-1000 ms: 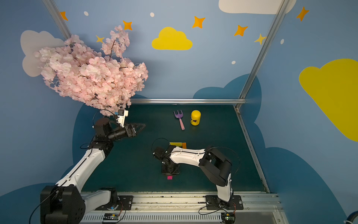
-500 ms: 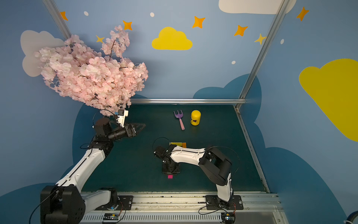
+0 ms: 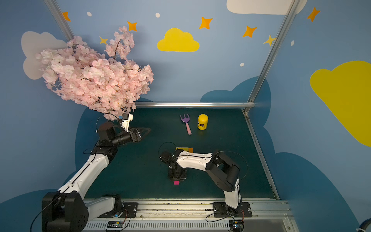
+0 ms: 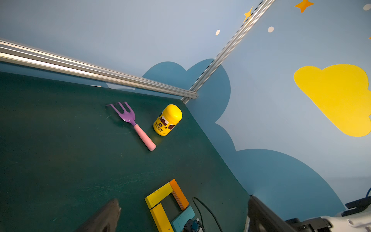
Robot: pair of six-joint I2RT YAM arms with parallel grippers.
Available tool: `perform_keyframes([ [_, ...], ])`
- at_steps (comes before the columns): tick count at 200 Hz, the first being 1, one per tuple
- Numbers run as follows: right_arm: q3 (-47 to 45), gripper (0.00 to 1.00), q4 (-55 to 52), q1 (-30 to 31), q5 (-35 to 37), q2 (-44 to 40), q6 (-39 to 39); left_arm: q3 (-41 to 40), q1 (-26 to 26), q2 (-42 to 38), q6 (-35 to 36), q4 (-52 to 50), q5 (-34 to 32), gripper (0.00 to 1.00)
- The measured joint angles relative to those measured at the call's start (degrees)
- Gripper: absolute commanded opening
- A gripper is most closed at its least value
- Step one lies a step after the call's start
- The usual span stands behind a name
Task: Assemble the letter p with building blocks
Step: Assemble the building block at the center of the board, then adjust the building block at the center of the board.
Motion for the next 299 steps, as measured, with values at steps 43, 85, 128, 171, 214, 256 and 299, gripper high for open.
perform_keyframes([
  [43,0.3,0.59,-0.3,0.7,2.0,-0.1,-0.4,0.0,0.0,0.0,0.1,0.0,0.0,1.0],
  [85,1.1,0.66,-2.4,2.9,8.5,-4.3,-2.5,0.0,-1.3,0.4,0.3,-0.2,0.0,1.0],
  [128,1.3,0.75,-2.6,-2.7,12.1,-17.7,-6.4,-3.0,-5.9,2.0,0.0,2.0,1.0,1.0],
  [171,-11.2,0.78,5.9,-20.4,8.5,-27.9,-10.4,-10.8,-8.7,4.6,-4.2,10.0,5.0,1.0],
  [214,-22.4,0.78,16.2,-31.4,0.0,-32.8,-13.0,-10.0,-14.0,13.9,-5.9,15.7,9.8,1.0],
  [256,-25.7,0.78,24.7,-38.0,-12.0,-31.1,-14.8,-10.7,-16.3,22.2,-8.3,21.8,12.0,1.0],
  [299,-27.5,0.78,32.3,-39.3,-20.3,-26.2,-15.6,-11.5,-17.9,27.3,-11.3,27.6,13.5,1.0],
])
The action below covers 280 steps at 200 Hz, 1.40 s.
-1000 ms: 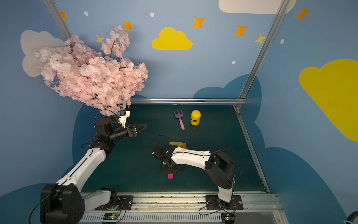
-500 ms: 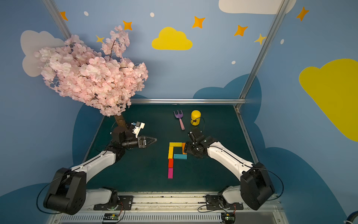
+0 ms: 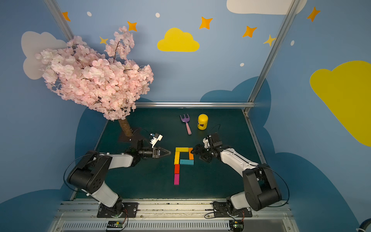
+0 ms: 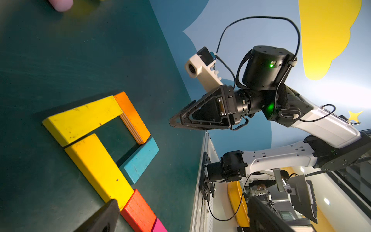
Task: Assemble the letter p with building blocks
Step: Adjust the building block at the center of the board.
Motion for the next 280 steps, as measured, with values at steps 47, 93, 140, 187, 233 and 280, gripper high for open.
perform_keyframes([
  [47,-2.8,0.77,5.5,-0.2,-2.9,1.0,0.7,-0.2,-0.5,-0.9,2.6,-2.4,-0.1,1.0],
  [93,-4.6,0.77,9.4,-0.2,-4.8,4.1,1.4,0.0,-1.4,-1.9,9.2,-13.2,-2.5,1.0],
  [140,-4.7,0.77,10.8,-0.3,-5.0,4.2,1.4,0.0,-2.1,-2.6,13.4,-18.9,-4.2,1.0],
  [187,-4.7,0.76,11.5,-0.3,-5.0,5.1,1.4,0.8,-3.1,-1.1,14.1,-19.4,-4.8,1.0],
  [233,-4.7,0.76,12.1,-0.3,-5.2,6.3,1.4,1.3,-3.2,-0.1,14.1,-19.4,-5.0,1.0],
  [280,-4.7,0.76,13.9,-0.2,-5.8,7.9,1.6,1.4,-3.3,0.1,14.1,-19.4,-5.5,1.0],
])
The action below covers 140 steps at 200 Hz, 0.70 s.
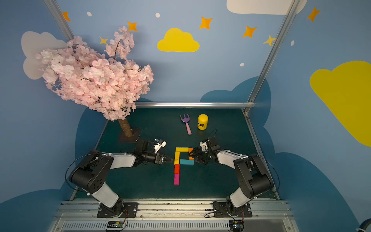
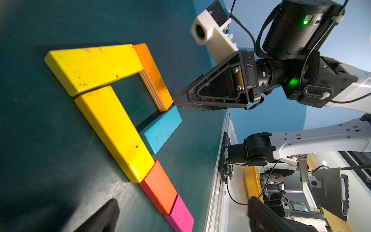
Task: Assemble the letter p with building blocks
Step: Adjust the building block at the center of the board.
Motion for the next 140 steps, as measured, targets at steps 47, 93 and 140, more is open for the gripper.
perform_keyframes([
  [47,0.0,0.75,1.4,0.6,-0.4,1.0,0.5,0.2,-0.3,0.4,0.0,0.0,-0.3,1.0],
  [93,0.0,0.75,2.6,1.6,-0.7,1.7,1.1,0.6,-0.6,1.3,0.0,0.3,-0.5,1.0],
  [140,0.1,0.75,3.1,1.7,-0.9,2.0,1.1,0.6,-0.8,1.4,-0.1,0.5,-0.5,1.0],
])
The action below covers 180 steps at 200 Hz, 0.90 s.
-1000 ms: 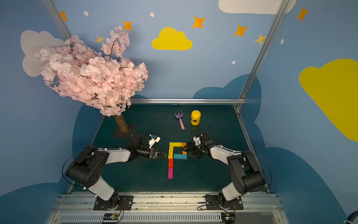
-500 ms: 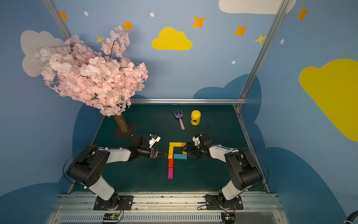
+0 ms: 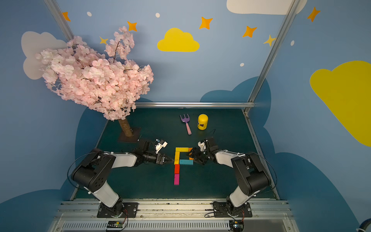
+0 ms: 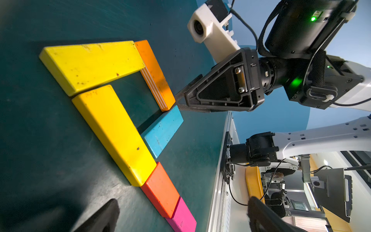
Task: Assemble the letter p with building blocks
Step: Adjust the building block at the center of the board.
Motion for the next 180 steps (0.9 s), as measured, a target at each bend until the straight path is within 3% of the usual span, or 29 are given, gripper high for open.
perform_keyframes([
  [124,1.1,0.75,-4.6,0.0,1.4,-1.3,-1.8,0.0,-0.5,-0.5,0.2,0.3,-2.2,1.0],
  [180,3.3,0.81,-17.8,-0.1,8.7,-12.4,-7.8,1.4,1.8,-13.7,3.6,-7.9,-11.9,1.0],
])
